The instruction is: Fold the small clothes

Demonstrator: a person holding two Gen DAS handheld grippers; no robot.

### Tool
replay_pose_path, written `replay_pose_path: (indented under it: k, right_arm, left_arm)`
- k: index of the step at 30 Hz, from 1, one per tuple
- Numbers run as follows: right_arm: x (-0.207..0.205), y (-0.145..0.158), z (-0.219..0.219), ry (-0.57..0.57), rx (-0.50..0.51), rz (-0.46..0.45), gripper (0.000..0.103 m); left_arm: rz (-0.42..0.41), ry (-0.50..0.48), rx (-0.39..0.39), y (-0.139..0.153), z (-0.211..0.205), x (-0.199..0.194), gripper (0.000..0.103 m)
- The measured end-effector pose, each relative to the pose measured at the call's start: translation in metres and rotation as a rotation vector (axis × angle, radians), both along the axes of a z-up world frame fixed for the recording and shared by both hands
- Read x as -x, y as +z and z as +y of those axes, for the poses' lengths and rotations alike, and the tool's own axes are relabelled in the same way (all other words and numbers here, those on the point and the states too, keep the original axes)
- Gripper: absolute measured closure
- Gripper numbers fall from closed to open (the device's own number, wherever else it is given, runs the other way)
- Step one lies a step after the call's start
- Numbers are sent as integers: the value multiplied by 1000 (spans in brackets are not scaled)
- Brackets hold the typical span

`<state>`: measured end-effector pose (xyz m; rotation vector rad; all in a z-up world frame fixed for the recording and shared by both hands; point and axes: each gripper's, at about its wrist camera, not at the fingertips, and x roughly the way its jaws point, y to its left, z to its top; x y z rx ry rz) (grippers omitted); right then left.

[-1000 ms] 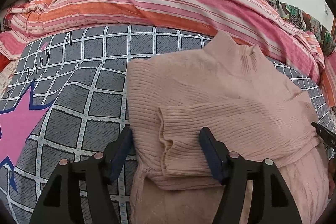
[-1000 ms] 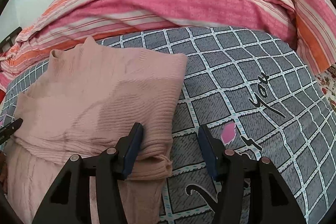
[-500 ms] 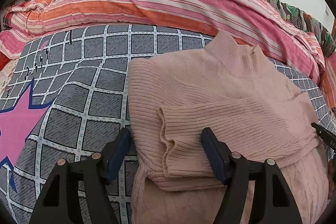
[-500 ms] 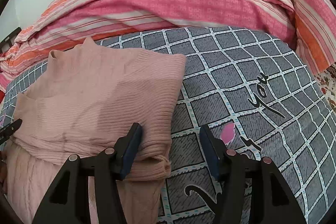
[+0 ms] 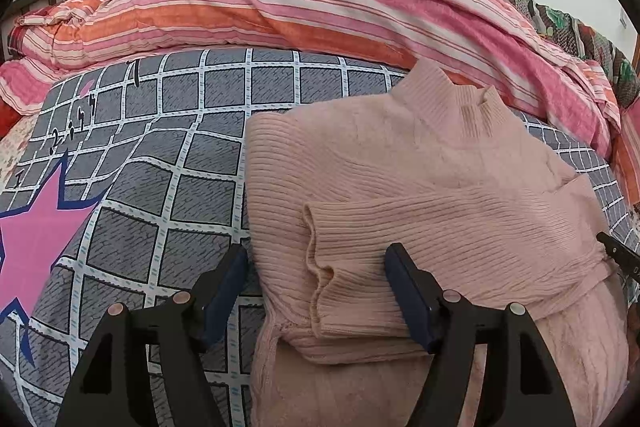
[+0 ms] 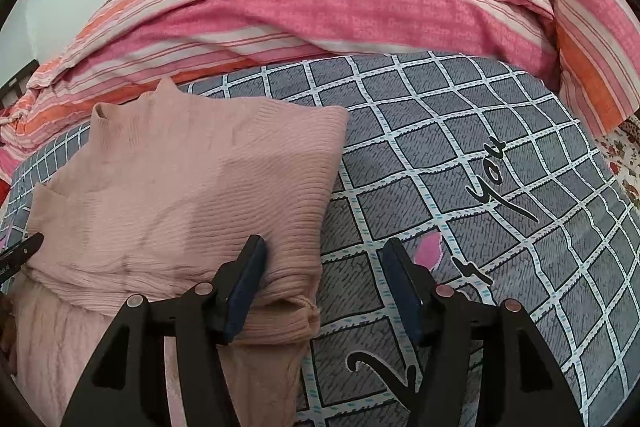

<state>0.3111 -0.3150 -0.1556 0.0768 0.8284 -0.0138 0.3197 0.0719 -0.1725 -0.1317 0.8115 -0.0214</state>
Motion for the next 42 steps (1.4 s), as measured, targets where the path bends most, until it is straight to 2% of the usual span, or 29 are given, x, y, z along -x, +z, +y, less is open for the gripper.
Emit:
replay_pose_path:
  k: [28,35,42]
  right_arm:
    - [4,2,-6,-12,-48,-31,43]
    - [6,4,-5,-14,-33,-42,43]
    - [12,10,-5,5,-46,-63,43]
  left_arm:
    - [-14,19,-5,2,-4,7,33]
    - [-17,20,0,2,-3,8,32]
    - [-31,24,61,3,6,21,32]
